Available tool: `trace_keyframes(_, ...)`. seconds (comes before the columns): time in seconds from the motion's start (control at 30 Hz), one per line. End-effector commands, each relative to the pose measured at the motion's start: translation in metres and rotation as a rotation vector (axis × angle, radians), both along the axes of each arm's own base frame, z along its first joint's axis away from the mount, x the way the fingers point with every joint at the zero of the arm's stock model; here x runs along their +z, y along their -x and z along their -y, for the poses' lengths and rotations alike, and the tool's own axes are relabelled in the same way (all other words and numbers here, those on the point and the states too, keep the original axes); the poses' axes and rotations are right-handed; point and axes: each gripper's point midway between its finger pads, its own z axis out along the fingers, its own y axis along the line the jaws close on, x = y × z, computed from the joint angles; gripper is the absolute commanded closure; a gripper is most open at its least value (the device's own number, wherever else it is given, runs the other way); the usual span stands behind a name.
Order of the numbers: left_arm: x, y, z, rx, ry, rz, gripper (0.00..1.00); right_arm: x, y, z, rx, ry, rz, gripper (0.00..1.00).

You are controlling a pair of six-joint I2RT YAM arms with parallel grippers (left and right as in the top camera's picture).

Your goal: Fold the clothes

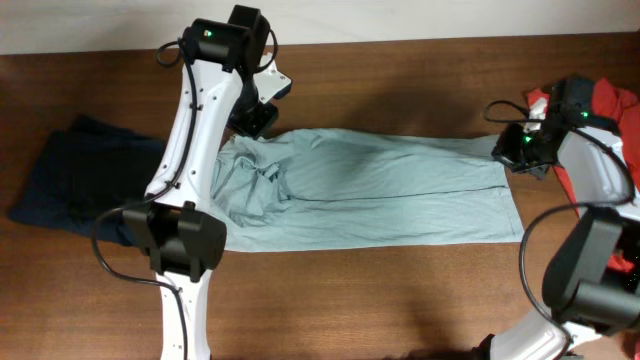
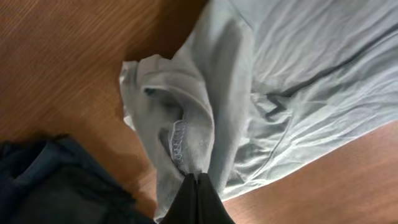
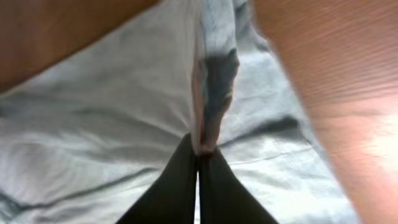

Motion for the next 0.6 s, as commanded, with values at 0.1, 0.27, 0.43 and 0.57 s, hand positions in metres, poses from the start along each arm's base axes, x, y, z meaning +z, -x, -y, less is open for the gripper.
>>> trace_keyframes(0.1, 0.038, -0.001, -0.033, 0.054, -0.004, 0.095, 0.99, 0.007, 0.033, 0.029, -0.042, 0.136, -0.105, 0.96)
trace_keyframes(0.27, 0.043, -0.002, -0.044, 0.083, 0.014, 0.103, 1.0, 0.005, 0.045, 0.03, -0.047, 0.121, -0.151, 0.96)
trace_keyframes(0.43, 0.043, -0.002, -0.044, 0.083, 0.019, 0.101, 0.99, 0.003, 0.057, 0.025, -0.018, 0.11, -0.197, 0.96)
trace_keyframes(0.57, 0.043, -0.001, -0.04, 0.08, 0.041, 0.096, 0.99, 0.003, 0.058, 0.025, -0.017, 0.108, -0.203, 0.96)
